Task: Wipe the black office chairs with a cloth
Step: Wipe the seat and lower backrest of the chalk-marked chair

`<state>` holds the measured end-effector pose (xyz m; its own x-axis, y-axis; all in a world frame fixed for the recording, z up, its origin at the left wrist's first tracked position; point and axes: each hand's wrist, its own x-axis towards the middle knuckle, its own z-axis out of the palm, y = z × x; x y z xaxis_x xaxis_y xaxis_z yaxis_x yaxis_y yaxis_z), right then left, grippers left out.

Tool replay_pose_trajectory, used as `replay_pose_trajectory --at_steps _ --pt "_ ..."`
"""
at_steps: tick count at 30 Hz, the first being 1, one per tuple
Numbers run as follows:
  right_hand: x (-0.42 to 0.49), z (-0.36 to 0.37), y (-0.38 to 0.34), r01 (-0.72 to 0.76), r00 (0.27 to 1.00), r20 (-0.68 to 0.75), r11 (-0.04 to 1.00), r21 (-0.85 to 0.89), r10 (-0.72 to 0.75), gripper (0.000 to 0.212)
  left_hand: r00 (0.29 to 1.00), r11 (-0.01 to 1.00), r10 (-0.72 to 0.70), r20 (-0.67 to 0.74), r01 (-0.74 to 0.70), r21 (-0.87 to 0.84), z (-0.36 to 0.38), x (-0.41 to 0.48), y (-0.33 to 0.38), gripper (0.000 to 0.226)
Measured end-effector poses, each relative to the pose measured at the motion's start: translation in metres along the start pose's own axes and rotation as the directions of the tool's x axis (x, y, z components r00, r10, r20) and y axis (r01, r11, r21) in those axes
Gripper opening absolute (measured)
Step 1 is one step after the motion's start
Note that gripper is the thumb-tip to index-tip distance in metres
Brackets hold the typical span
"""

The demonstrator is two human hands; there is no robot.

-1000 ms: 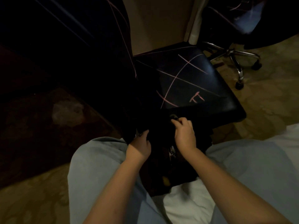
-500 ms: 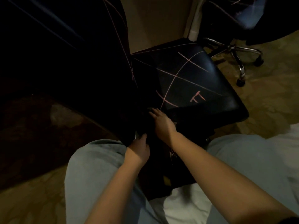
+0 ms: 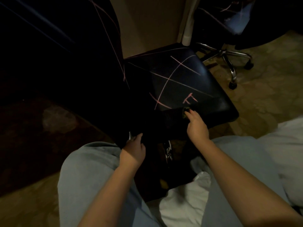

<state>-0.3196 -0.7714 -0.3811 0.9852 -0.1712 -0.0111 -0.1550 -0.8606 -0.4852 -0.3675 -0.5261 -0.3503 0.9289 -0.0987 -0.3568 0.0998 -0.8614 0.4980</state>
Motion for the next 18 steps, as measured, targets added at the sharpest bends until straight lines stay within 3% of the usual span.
replay_pose_trajectory --at_steps 3,5,9,11,14,18 --pt "-0.001 0.008 -0.008 -0.095 0.993 -0.072 0.995 0.005 0.095 0.054 1.0 1.0 -0.015 -0.024 0.015 0.011 -0.001 0.002 0.001 0.047" --pt "-0.006 0.02 -0.024 -0.082 0.991 -0.103 0.997 -0.007 0.081 0.053 0.999 0.999 -0.034 -0.037 0.035 0.003 0.0 0.004 0.002 0.046" --pt "-0.014 0.043 -0.068 0.145 0.988 0.058 0.989 -0.032 -0.143 0.05 0.997 0.998 -0.063 -0.043 0.063 0.002 0.002 0.009 0.001 0.043" --pt "-0.015 0.052 -0.088 0.296 0.94 0.18 0.955 -0.021 -0.288 0.054 0.996 0.997 -0.074 -0.044 0.074 0.0 0.003 0.01 0.0 0.044" --pt "-0.008 0.055 -0.098 0.429 0.858 0.331 0.902 -0.043 -0.392 0.059 0.998 0.998 -0.047 -0.045 0.049 0.035 0.003 0.008 -0.002 0.044" --pt "-0.006 0.045 -0.07 0.472 0.844 0.255 0.879 0.068 -0.472 0.052 0.999 0.999 -0.027 -0.023 0.027 0.029 0.001 0.004 -0.001 0.046"
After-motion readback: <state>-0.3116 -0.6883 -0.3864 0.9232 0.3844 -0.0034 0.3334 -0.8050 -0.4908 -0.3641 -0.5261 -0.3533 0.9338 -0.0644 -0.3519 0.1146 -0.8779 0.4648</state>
